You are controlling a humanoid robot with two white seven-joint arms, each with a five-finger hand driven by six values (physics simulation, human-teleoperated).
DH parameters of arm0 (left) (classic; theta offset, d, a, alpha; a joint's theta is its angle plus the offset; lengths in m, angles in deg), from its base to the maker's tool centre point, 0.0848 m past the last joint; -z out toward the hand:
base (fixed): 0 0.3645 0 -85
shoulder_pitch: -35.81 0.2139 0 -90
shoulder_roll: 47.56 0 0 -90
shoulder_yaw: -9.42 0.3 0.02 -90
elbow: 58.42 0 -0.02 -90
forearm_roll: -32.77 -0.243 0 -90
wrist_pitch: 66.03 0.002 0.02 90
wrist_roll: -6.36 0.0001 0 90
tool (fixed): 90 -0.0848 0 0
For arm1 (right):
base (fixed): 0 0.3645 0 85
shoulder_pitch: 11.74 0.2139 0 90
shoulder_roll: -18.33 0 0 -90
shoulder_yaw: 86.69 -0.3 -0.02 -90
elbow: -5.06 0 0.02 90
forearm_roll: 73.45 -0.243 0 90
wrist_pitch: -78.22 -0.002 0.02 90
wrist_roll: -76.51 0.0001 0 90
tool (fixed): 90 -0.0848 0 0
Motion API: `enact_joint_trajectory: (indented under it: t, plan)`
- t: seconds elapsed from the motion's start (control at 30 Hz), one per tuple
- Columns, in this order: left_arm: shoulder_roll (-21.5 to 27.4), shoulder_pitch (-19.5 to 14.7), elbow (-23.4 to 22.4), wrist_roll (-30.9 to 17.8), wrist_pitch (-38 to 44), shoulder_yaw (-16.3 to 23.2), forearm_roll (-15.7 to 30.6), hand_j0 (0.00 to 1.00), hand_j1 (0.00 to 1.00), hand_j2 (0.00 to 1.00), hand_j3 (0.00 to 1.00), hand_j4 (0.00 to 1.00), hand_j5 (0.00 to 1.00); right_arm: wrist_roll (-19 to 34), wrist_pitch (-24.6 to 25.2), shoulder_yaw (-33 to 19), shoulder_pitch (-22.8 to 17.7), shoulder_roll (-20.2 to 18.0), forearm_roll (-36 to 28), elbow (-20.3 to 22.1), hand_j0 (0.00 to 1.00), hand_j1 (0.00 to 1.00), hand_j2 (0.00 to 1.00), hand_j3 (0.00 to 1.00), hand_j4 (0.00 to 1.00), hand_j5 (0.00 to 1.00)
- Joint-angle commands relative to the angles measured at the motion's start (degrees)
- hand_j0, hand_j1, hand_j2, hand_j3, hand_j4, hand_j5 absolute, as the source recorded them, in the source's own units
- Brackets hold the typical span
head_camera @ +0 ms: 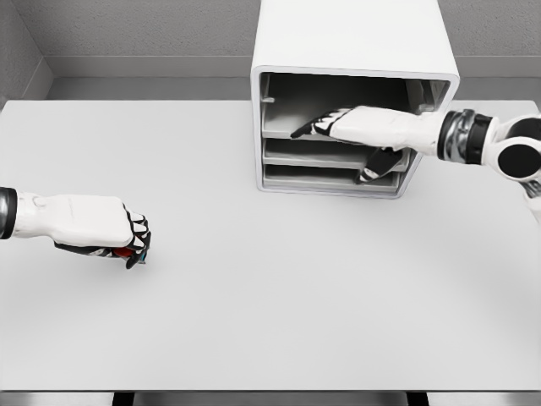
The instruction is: Slide open multi-storey tabletop storage cabinets and put open load switch and slide close multi-storey tabletop storage cabinets
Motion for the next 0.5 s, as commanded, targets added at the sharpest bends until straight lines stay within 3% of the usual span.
enact_joint_trajectory:
  t: [0.0, 0.4, 0.47]
  plan:
    - [0.1, 0.0, 0.0, 0.0, 0.1, 0.0, 0.3, 0.39, 0.39, 0.39, 0.39, 0.39, 0.39, 0.0, -0.2, 0.4, 0.0, -0.7, -0.1, 2.2, 1.0, 1.0, 1.0, 1.0, 1.0, 1.0]
    - [0.4, -0.1, 0.0, 0.0, 0.1, 0.0, 0.3, 0.39, 0.39, 0.39, 0.39, 0.39, 0.39, 0.0, -5.8, 0.2, -1.7, -2.7, -0.2, 6.3, 1.0, 1.0, 1.0, 1.0, 1.0, 1.0]
    - [0.4, -0.1, 0.0, 0.0, 0.1, 0.0, 0.3, 0.39, 0.39, 0.39, 0.39, 0.39, 0.39, 0.0, -5.1, -0.1, -1.3, -2.3, -0.2, 5.4, 1.0, 1.0, 1.0, 1.0, 1.0, 1.0]
